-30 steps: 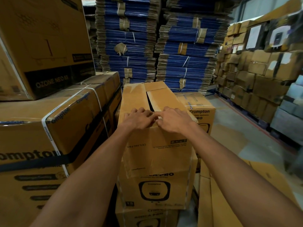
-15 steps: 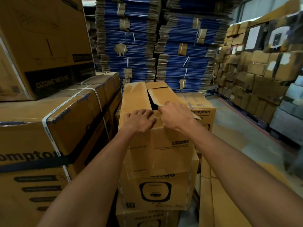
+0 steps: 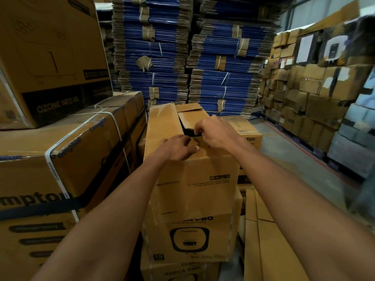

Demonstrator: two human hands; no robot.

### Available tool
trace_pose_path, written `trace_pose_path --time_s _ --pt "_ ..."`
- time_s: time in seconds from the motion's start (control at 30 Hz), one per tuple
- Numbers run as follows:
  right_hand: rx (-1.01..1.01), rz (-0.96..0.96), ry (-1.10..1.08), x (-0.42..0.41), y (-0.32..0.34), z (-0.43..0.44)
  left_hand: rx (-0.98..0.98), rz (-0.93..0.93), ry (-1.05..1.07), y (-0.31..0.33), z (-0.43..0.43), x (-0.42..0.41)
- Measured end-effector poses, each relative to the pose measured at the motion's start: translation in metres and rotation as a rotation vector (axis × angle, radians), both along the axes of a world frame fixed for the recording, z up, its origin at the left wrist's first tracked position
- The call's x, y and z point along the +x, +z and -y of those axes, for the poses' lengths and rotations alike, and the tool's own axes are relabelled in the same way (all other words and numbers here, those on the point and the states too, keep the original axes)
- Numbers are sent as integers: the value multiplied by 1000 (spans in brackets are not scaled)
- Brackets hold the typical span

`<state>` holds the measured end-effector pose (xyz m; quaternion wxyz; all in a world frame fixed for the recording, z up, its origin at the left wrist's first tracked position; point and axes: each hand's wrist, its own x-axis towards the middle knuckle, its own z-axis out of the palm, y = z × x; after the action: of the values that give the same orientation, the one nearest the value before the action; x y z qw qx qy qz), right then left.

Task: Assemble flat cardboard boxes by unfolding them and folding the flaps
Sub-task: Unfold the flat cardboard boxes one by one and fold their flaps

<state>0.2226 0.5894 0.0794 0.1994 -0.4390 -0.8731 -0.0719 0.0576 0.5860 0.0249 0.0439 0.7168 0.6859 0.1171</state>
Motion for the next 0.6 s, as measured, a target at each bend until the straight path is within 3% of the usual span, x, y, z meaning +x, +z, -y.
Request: trace_pose_path --time_s 0.27,0.43,0.6 --pt "-17 -20 28 2 0 -10 -126 88 -68 9 -19 34" --pt "-6 -39 17 6 3 -13 -220 358 -24 10 -48 31" --pt "20 -69 -53 11 16 -20 -179 359 47 22 -48 38"
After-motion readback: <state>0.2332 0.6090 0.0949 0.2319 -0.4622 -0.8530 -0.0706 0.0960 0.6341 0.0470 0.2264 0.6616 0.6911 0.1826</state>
